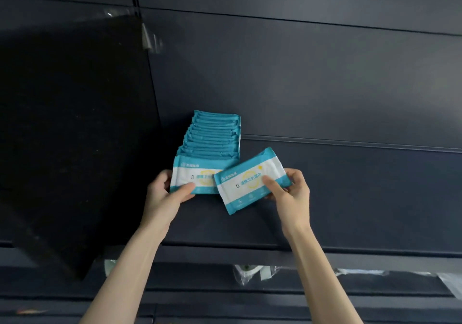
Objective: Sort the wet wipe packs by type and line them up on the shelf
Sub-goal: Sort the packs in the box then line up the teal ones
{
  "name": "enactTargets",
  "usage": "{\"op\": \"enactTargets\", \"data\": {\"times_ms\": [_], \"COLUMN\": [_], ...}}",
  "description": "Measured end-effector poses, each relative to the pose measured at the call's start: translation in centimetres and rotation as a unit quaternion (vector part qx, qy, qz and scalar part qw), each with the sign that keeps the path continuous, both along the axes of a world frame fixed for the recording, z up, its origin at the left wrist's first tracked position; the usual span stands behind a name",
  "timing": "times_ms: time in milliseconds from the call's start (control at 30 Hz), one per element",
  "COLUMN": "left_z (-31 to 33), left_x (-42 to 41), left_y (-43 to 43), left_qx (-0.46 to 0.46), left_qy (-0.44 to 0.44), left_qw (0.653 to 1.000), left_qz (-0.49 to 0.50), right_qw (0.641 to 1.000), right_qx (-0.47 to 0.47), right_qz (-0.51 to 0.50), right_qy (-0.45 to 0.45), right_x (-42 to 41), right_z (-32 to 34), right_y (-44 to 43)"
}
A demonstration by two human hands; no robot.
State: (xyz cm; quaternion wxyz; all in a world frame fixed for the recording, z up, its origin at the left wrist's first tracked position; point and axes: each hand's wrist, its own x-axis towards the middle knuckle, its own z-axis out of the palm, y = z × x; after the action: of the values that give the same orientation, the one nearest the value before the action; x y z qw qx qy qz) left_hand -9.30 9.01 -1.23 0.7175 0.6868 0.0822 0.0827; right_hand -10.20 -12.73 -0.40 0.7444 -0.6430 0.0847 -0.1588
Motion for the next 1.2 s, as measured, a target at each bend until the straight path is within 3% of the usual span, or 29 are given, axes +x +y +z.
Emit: {"op": "enactTargets", "data": {"times_ms": [133,200,300,400,533,767,933,1200], "left_z": [-0.6,-0.7,-0.4,-0.3,-0.5,-0.5,-0.8,-1.5], "left_x": [0.7,0.9,0.8,0.5,1.1,1.9,2.6,3.9], "left_y": [0.3,0.8,1.8,2.6,2.9,2.7,2.5,2.1], "left_qx": [0.187,0.238,0.221,0.196,0.207,0.213,0.237,0.298], "left_qy": [-0.023,-0.049,-0.062,-0.05,-0.072,-0.113,-0.126,-0.12], "left_qw": [0.981,0.969,0.973,0.978,0.974,0.97,0.963,0.947], "left_qz": [0.038,0.039,-0.009,-0.059,-0.052,-0.034,-0.018,0.025], "right_qw": [0.999,0.998,0.994,0.973,0.938,0.926,0.895,0.889], "right_qx": [-0.03,-0.042,-0.098,-0.228,-0.344,-0.377,-0.446,-0.458], "right_qz": [0.031,0.053,0.049,0.012,-0.032,-0.031,-0.025,-0.021], "right_qy": [-0.021,-0.008,0.015,0.028,0.026,0.012,-0.001,0.005], "right_x": [0.7,1.0,1.4,1.7,1.7,1.8,2.0,3.0], "right_z": [-0.6,-1.2,-2.0,-1.9,-1.7,-1.8,-1.7,-1.5], "right_y": [0.1,0.6,1.6,3.1,5.4,7.3,7.2,7.0]}}
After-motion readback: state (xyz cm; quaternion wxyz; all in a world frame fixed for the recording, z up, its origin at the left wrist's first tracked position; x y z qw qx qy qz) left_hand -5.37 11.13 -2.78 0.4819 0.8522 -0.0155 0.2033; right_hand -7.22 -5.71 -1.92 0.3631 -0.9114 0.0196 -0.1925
